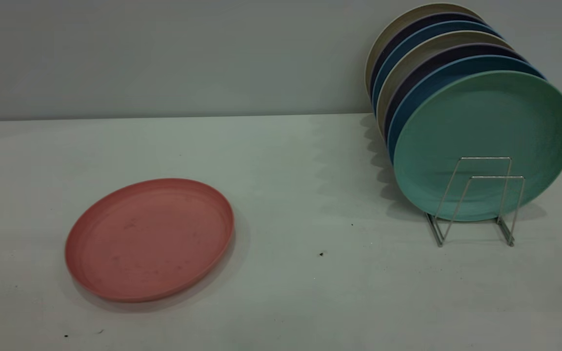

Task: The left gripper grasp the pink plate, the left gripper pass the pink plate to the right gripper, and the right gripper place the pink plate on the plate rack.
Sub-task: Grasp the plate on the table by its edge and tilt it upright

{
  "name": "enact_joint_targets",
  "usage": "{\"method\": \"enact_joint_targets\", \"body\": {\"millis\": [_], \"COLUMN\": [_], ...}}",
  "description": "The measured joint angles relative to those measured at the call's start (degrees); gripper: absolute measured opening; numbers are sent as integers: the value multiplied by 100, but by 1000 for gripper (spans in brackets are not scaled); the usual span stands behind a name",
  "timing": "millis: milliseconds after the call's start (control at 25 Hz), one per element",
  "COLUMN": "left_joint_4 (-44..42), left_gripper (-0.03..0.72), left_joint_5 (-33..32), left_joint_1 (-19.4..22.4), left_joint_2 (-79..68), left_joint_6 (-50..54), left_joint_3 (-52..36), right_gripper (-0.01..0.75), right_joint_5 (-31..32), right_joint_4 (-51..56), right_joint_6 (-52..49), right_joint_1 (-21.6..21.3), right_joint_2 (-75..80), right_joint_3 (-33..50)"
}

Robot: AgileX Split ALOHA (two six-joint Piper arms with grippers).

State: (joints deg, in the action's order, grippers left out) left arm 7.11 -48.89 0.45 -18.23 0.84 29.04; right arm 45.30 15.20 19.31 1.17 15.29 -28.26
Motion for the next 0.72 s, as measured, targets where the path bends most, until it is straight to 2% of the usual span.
{"method": "enact_joint_targets", "body": {"millis": [240,440,560,720], "left_joint_4": [669,1689,2470,3798], "left_gripper": [554,554,554,549], "left_joint_5": [1194,2211,2513,2555], "left_joint_1": [0,0,0,30], "left_joint_2": [-2097,-4019,-5085,-6220], "left_joint_6": [-424,-1509,-2437,-3910], "left_joint_3": [0,0,54,375], "right_gripper": [447,451,453,453], "right_joint_5": [-568,-921,-1017,-1081], "right_joint_4": [1363,2355,2734,2954], "right_joint_6": [1382,2425,2811,3018], "right_joint_1": [0,0,0,0], "right_joint_2": [1516,2337,2626,2859], "right_joint_3": [0,0,0,0]}}
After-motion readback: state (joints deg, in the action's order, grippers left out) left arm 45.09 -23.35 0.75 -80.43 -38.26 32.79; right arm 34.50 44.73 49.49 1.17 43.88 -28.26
